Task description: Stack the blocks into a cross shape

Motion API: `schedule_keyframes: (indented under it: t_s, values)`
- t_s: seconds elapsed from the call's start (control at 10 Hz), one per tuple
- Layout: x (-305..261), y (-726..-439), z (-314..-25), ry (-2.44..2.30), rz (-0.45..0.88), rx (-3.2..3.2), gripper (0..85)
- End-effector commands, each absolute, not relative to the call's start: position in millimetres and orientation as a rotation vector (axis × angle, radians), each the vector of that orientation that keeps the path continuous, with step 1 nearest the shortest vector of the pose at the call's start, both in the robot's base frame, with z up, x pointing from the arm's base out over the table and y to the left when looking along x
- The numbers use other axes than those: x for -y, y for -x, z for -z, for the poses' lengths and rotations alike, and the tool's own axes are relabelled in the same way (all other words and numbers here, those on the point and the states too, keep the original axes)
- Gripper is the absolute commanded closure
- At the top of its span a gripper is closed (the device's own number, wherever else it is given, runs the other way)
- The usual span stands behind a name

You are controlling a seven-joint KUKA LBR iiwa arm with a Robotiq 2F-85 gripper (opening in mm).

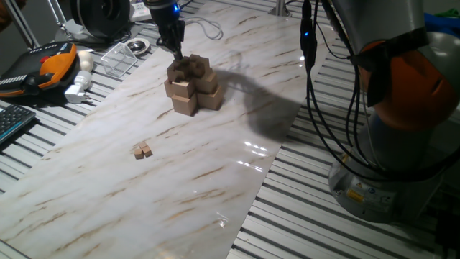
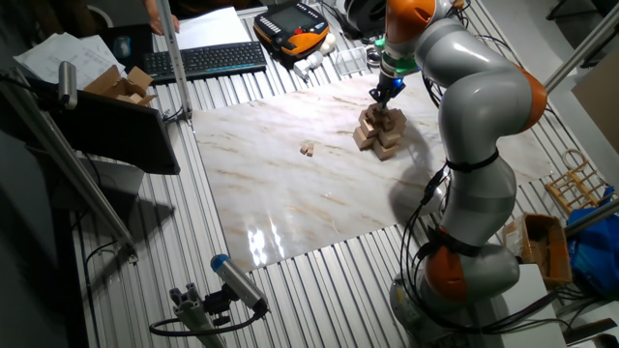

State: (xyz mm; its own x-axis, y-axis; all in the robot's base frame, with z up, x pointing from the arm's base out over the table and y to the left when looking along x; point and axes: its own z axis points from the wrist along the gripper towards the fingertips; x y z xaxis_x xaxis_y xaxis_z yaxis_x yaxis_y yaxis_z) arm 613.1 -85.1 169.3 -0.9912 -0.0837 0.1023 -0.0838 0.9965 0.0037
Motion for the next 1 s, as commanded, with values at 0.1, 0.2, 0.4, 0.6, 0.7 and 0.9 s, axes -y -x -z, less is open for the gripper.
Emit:
schedule_keyframes:
  t_s: [0.1, 0.2, 0.4, 0.6, 0.7, 0.9]
  values:
    - [84, -616, -178, -0.095, 0.026, 3.017, 85.0]
    - [86, -617, -185, -0.082, 0.040, 2.999, 85.0]
    - [92, -612, -191, -0.065, 0.036, 2.990, 85.0]
    - [92, -604, -195, -0.041, 0.019, 2.975, 85.0]
    - [92, -600, -197, -0.034, 0.014, 2.970, 85.0]
    - [87, -589, -199, -0.015, 0.005, 2.959, 85.0]
